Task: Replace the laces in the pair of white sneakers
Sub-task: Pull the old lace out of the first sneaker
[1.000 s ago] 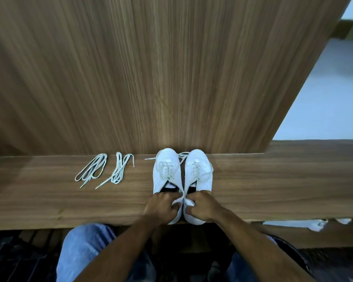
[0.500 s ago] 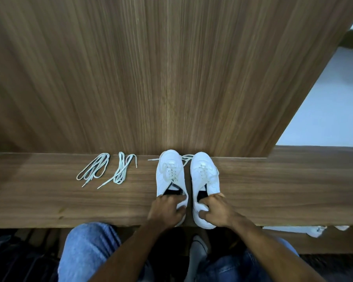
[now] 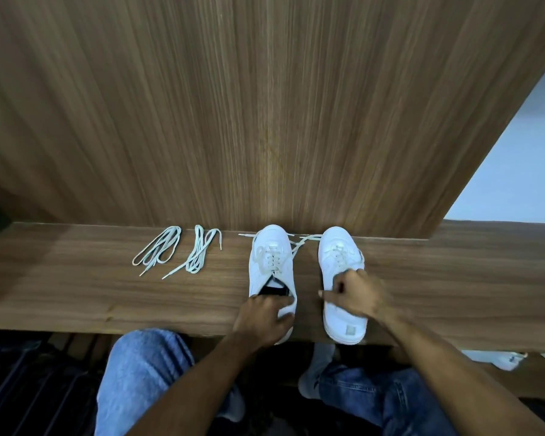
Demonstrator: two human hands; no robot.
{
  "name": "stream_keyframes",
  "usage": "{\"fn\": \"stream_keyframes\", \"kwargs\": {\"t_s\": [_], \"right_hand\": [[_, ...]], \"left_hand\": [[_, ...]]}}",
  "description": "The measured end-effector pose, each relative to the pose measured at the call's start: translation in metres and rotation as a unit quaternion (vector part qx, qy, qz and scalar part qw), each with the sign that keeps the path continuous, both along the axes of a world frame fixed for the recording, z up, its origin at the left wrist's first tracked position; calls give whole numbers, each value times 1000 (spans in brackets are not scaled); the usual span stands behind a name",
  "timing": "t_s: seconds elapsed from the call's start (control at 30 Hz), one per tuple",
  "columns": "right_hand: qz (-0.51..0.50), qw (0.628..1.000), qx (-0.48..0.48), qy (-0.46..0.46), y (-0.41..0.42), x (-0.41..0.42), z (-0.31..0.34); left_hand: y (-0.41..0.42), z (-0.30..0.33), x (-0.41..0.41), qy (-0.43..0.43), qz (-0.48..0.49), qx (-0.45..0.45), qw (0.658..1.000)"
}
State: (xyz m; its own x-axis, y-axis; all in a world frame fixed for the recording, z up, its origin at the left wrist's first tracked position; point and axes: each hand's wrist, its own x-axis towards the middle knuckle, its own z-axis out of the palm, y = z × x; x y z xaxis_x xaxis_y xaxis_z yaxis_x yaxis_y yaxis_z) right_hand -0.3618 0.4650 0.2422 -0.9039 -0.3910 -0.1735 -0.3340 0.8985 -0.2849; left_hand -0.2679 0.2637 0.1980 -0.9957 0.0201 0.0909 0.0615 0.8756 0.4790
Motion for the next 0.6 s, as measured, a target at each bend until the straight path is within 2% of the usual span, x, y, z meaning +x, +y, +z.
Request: {"fn": "stream_keyframes", "kwargs": {"t_s": [0.1, 0.17, 0.23, 0.33, 0.37, 0.43, 0.5, 0.53, 0.6], "right_hand": [[4, 994, -28, 107, -17, 1, 16], [44, 992, -90, 78, -34, 4, 12], [68, 987, -145, 4, -52, 8, 2], [50, 980, -187, -44, -69, 12, -13], [36, 979, -197, -32, -72, 12, -18], [18, 980, -200, -9, -73, 13, -27], [10, 980, -197, 5, -73, 12, -30], [6, 981, -196, 3, -73, 11, -31], [4, 980, -199, -17, -74, 10, -29]], "left_hand": [[0, 0, 7, 17, -3, 12, 1000], [2, 1, 13, 25, -23, 23, 999], [2, 1, 16, 32, -40, 46, 998], [-1, -4, 19, 64, -58, 118, 989], [-1, -7, 20, 78, -43, 173, 981], [-1, -13, 17, 129, 55, 277, 951], [-5, -17, 5, 161, 177, 302, 923], [-8, -19, -4, 147, 213, 296, 919], [-14, -18, -20, 68, 219, 294, 928]]}}
